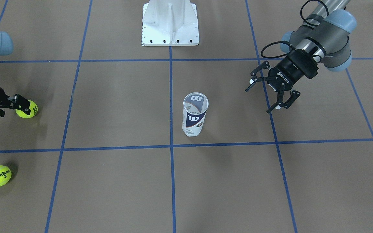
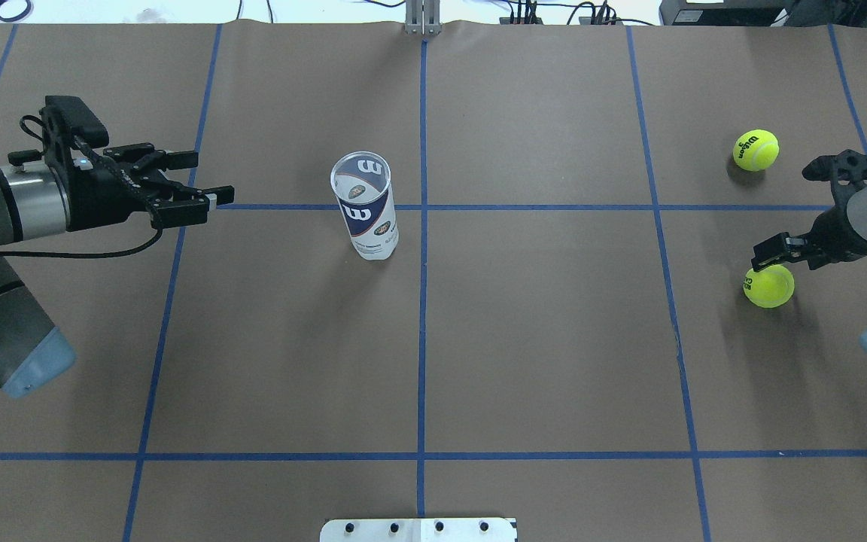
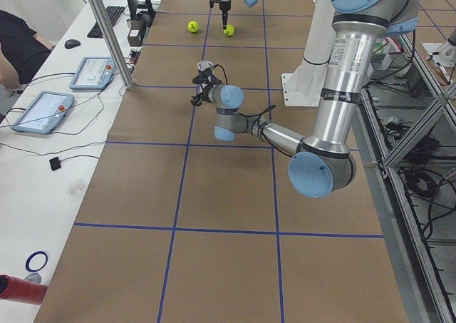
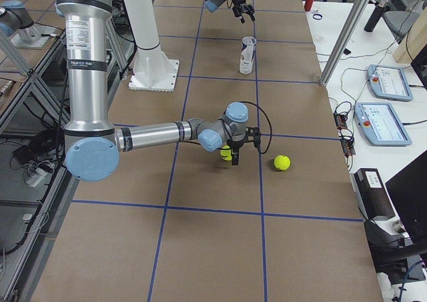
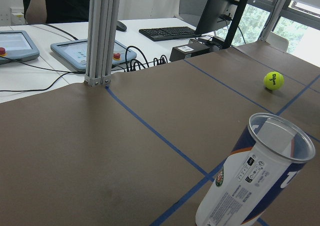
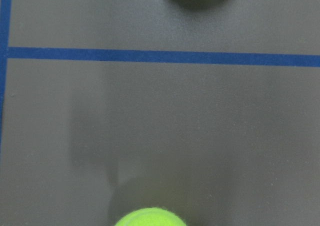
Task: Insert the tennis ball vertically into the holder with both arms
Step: 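Lower the right gripper onto the nearer yellow tennis ball and grasp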
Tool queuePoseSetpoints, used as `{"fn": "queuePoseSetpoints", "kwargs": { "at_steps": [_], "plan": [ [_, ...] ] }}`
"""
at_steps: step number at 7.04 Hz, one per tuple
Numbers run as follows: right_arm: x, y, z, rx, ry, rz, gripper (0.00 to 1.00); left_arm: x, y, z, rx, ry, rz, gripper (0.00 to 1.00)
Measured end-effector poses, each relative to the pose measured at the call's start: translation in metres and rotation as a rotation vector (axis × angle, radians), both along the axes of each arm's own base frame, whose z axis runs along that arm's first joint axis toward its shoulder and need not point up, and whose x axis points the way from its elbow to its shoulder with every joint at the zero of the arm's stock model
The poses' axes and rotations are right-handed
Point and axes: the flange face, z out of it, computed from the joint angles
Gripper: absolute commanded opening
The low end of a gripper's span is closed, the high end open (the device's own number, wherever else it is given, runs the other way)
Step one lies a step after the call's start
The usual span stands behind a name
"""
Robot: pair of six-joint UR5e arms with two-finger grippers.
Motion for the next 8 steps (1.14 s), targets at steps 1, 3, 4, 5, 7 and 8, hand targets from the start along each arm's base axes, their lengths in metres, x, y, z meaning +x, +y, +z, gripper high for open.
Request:
{"fn": "queuePoseSetpoints", "kwargs": {
  "at_steps": [1,3,4,5,7,8],
  "plan": [
    [-0.002,-0.001,-0.003,0.006,-0.009,-0.002,1.0,0.0,0.0,0.0,0.003,-0.002,-0.001,0.99],
    [-0.008,0.002,-0.006,0.009,-0.015,-0.013,1.0,-0.001,0.0,0.002,0.004,-0.005,-0.001,0.99],
    [-0.013,0.005,-0.005,0.007,-0.014,-0.024,1.0,-0.001,0.0,0.002,0.005,-0.006,-0.001,0.99],
    [-0.017,0.008,-0.004,0.004,-0.013,-0.034,1.0,-0.001,0.0,0.002,0.005,-0.006,-0.002,0.99],
    [-0.024,0.013,-0.002,0.0,-0.01,-0.05,0.97,-0.001,0.0,0.002,0.007,-0.006,-0.002,0.99],
    [-0.026,0.014,-0.002,-0.001,-0.009,-0.053,0.47,-0.001,0.0,0.001,0.009,-0.004,-0.002,0.99]
  ]
}}
